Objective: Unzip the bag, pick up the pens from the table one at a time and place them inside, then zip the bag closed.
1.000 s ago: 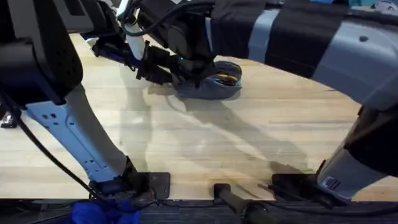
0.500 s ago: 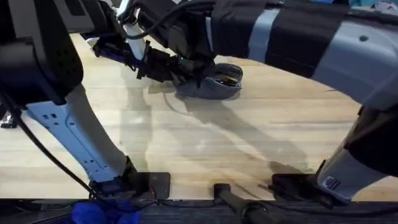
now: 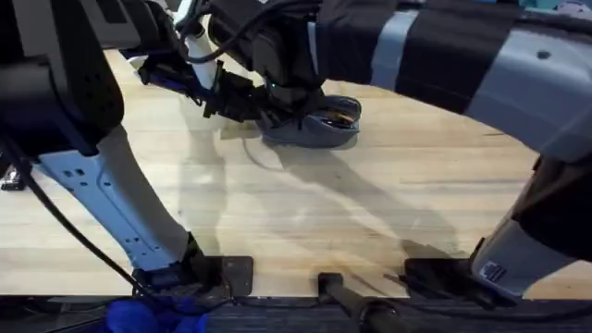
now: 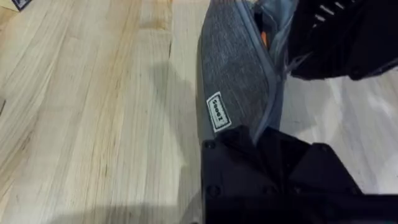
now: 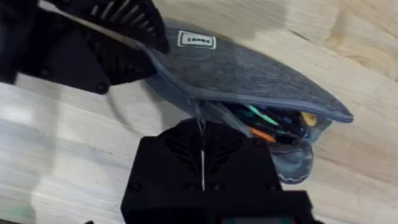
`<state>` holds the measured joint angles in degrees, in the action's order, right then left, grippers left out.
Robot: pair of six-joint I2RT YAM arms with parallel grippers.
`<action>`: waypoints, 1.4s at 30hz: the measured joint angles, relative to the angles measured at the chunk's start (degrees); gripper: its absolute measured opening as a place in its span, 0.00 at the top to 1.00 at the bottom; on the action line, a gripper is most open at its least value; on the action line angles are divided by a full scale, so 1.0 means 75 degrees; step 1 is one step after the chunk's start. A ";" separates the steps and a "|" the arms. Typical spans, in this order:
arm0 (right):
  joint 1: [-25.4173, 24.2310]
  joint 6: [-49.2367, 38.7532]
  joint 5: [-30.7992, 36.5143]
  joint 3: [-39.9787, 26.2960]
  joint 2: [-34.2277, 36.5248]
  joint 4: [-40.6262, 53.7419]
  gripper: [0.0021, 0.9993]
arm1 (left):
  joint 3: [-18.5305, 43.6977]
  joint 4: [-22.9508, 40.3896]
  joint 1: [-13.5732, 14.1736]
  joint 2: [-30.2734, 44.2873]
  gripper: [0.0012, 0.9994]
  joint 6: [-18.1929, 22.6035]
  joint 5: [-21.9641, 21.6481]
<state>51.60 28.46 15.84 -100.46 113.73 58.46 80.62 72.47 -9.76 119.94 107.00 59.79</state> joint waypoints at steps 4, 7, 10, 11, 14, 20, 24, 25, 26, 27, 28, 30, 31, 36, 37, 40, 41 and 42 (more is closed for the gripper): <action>-0.0118 -0.0031 -0.0009 -0.0006 0.0000 0.0196 0.97 | 0.0000 -0.0003 0.0006 0.0000 0.96 -0.0003 -0.0003; -0.0226 -0.0031 -0.0027 -0.0024 0.0000 0.0419 0.97 | 0.0000 -0.0003 0.0015 0.0000 0.96 -0.0003 -0.0003; -0.0323 -0.0031 -0.0032 -0.0035 0.0000 0.0566 0.97 | 0.0000 -0.0003 0.0014 0.0000 0.96 0.0000 -0.0005; -0.0352 -0.0034 -0.0032 -0.0035 0.0000 0.0610 0.97 | 0.0000 -0.0006 0.0012 -0.0002 0.96 0.0000 -0.0005; -0.0433 -0.0034 -0.0038 -0.0041 0.0000 0.0693 0.97 | 0.0000 -0.0006 0.0012 -0.0003 0.96 0.0000 -0.0003; -0.0671 -0.0037 -0.0094 -0.0044 0.0000 0.0871 0.97 | 0.0000 -0.0012 0.0012 -0.0002 0.96 -0.0001 -0.0003; -0.0868 -0.0054 -0.0122 -0.0052 0.0000 0.1071 0.97 | 0.0000 -0.0012 0.0012 0.0000 0.96 -0.0002 -0.0003; -0.0917 -0.0055 -0.0135 -0.0056 0.0000 0.1113 0.97 | 0.0000 -0.0012 0.0012 -0.0003 0.96 0.0000 -0.0003; -0.0957 -0.0057 -0.0164 -0.0056 0.0000 0.1138 0.97 | 0.0000 -0.0013 0.0012 -0.0002 0.96 0.0000 -0.0003; -0.1002 -0.0057 -0.0221 -0.0056 0.0000 0.1155 0.97 | 0.0000 -0.0015 0.0012 0.0000 0.96 0.0000 -0.0003; -0.1052 -0.0057 -0.0288 -0.0056 0.0000 0.1165 0.97 | 0.0000 -0.0015 0.0012 -0.0003 0.96 0.0000 -0.0003; -0.1156 -0.0057 -0.0410 -0.0056 0.0000 0.1171 0.97 | 0.0000 -0.0017 0.0012 0.0000 0.96 0.0000 -0.0003; -0.1214 -0.0057 -0.0471 -0.0056 0.0000 0.1171 0.97 | 0.0000 -0.0017 0.0012 0.0000 0.96 0.0000 -0.0003; -0.1540 -0.0111 -0.0902 -0.0056 0.0000 0.1078 0.97 | 0.0000 -0.0041 0.0012 0.0000 0.96 0.0000 -0.0003; -0.1607 -0.0132 -0.0968 -0.0056 0.0000 0.1045 0.97 | 0.0000 -0.0045 0.0012 0.0000 0.96 0.0000 0.0000; -0.1746 -0.0177 -0.1146 -0.0056 0.0000 0.0965 0.97 | 0.0000 -0.0070 0.0012 0.0000 0.96 0.0000 0.0000; -0.1775 -0.0184 -0.1186 -0.0056 0.0000 0.0956 0.97 | 0.0000 -0.0070 0.0012 0.0000 0.96 0.0000 0.0002; -0.1807 -0.0200 -0.1235 -0.0056 0.0000 0.0952 0.97 | 0.0000 -0.0070 0.0012 -0.0003 0.96 0.0000 0.0003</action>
<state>38.05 26.96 6.58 -100.88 113.73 65.60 80.62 71.94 -9.67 119.92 107.00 59.81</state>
